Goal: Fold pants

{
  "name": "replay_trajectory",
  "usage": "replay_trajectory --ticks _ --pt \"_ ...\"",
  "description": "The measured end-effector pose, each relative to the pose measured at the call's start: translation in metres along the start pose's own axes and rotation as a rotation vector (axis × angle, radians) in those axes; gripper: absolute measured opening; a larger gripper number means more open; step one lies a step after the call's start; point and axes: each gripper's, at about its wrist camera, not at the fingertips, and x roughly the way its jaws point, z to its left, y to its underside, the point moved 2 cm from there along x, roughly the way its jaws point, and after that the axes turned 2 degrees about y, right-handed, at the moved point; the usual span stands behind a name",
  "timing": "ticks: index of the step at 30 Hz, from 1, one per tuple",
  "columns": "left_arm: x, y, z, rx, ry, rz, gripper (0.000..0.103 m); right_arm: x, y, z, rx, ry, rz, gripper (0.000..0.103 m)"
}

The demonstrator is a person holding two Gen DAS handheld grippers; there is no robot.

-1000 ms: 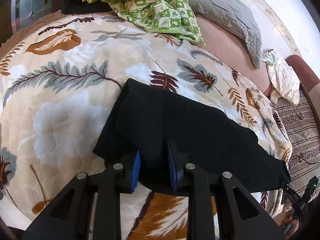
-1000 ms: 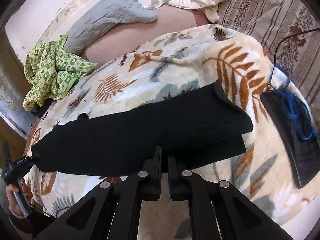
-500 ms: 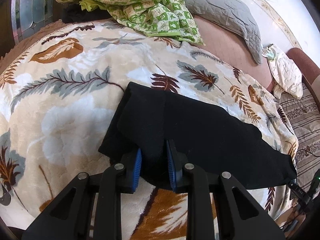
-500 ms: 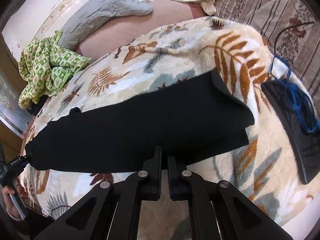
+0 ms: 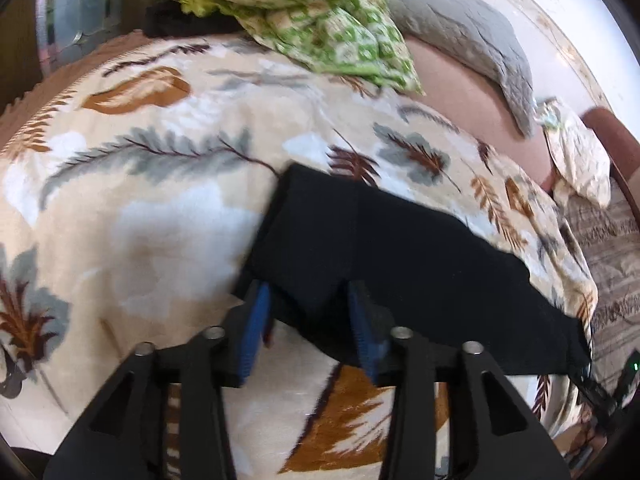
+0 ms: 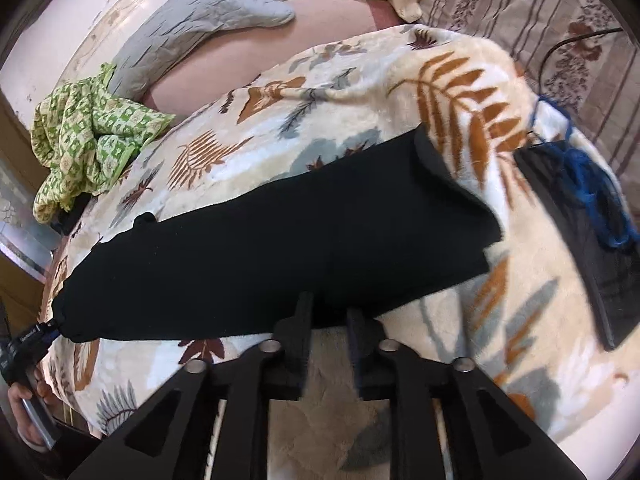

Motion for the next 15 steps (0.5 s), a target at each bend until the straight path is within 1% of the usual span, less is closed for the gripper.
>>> replay_trajectory --ticks 1,2,3,4,6,7,8,11,14,15 --pt "-0.004 -0.002 0.003 -0.009 -0.014 -0.019 0.042 -0.005 0.001 0.003 -0.011 -0.001 -0.007 0.034" --pt "-0.012 -0.006 0.007 -0.019 -0.039 -0.055 0.042 -0.010 0.002 0.006 -0.019 -0.013 -0.013 0.040" --pt "-0.017 -0.009 0.009 -0.024 -0.051 -0.081 0.043 -0.014 0.004 0.012 -0.028 -0.035 -0.016 0.043" --pt "-0.023 -0.011 0.011 -0.029 -0.057 -0.108 0.043 -0.017 0.006 0.019 -0.040 -0.055 -0.015 0.043" --pt "-0.028 -0.015 0.012 -0.030 -0.048 -0.136 0.044 -0.019 0.007 0.037 -0.082 -0.102 -0.007 0.047" --pt "-0.028 -0.016 0.010 -0.028 -0.039 -0.140 0.046 -0.018 0.006 0.049 -0.107 -0.123 -0.004 0.048" --pt "-0.025 -0.016 0.008 -0.023 -0.028 -0.134 0.047 -0.015 0.004 0.059 -0.124 -0.137 -0.001 0.049" --pt "-0.013 -0.014 -0.002 -0.004 -0.002 -0.096 0.047 -0.001 -0.006 0.100 -0.189 -0.181 0.006 0.050" --pt "-0.003 -0.013 -0.014 0.026 -0.012 -0.081 0.048 0.019 -0.025 0.144 -0.235 -0.248 0.004 0.050" --pt "0.000 -0.012 -0.017 0.034 -0.016 -0.075 0.049 0.026 -0.030 0.157 -0.243 -0.260 0.007 0.052"
